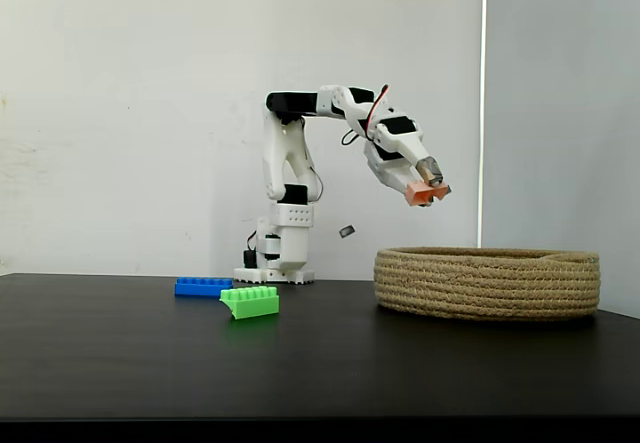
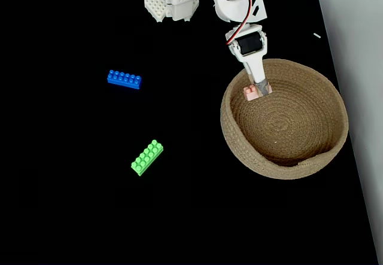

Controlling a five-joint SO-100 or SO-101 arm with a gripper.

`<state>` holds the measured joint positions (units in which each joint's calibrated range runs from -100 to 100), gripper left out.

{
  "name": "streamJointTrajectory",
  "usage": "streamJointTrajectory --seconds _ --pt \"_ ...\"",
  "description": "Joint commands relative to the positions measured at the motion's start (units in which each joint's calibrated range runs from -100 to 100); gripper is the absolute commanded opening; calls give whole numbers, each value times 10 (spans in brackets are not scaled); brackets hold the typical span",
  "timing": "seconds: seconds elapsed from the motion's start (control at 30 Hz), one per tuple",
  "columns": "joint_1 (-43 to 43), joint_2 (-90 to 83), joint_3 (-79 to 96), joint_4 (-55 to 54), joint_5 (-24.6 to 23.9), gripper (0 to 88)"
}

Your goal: Place the lego blocks in the tray

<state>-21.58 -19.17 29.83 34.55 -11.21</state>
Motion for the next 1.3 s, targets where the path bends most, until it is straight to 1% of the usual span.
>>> streamJointTrajectory --seconds 0.0,0.13,0.3,0.43,0.53,0.7,0.8,0.87,0.93,1.07,1.17,1.27 --pt "-13 1 -33 -11 -21 130" --pt "-16 3 -18 -15 -37 165" --pt "-9 -8 -6 -28 -94 172" --pt "-7 -9 -1 -21 -101 208" --pt "13 -10 -20 -8 -95 209" --pt "81 -36 -38 94 -62 230" --pt "156 -60 -39 167 -45 238" --pt "210 -64 -42 204 -17 242" --pt "250 -58 -63 270 8 247" --pt "321 -40 -117 373 42 266" --pt "372 -38 -116 402 70 272" --pt "414 -36 -89 397 98 280"
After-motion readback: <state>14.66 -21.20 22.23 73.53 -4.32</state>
